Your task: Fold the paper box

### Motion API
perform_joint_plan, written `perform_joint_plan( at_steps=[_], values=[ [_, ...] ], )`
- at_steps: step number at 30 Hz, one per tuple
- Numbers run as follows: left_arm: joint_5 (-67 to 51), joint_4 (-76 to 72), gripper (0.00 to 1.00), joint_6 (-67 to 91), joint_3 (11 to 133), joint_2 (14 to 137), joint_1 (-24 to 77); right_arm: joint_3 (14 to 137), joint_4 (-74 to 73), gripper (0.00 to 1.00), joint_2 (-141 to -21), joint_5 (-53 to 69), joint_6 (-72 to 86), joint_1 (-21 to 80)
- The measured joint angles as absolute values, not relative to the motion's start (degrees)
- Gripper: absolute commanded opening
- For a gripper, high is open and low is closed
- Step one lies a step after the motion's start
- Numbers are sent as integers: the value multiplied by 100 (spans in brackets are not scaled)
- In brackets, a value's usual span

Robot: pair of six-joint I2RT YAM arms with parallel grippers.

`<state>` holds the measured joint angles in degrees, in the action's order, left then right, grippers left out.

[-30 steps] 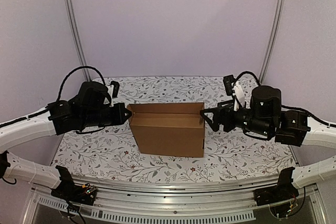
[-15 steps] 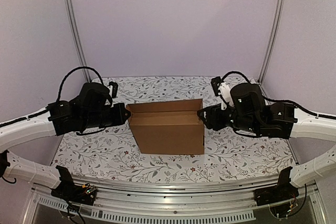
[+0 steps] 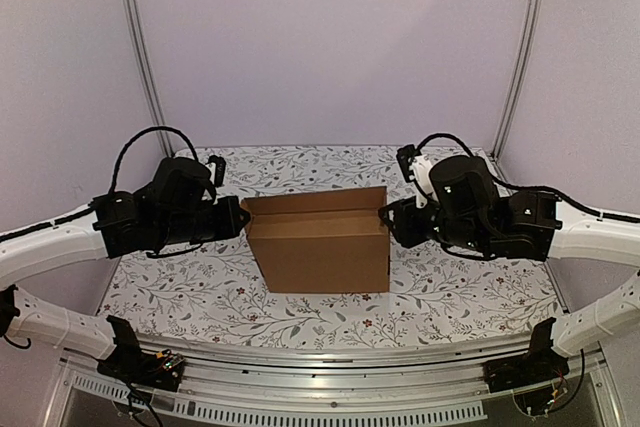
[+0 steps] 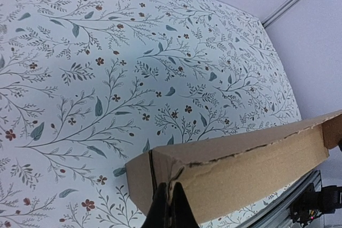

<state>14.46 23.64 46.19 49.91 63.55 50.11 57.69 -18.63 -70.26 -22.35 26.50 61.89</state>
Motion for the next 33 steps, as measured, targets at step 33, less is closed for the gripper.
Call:
perform_joint_plan(
  at_steps=[33],
  values=[
    [1555,2362,0,4700,5004,6379,5037,6020,-1900,35,-7061,-2508,2528,6425]
  ],
)
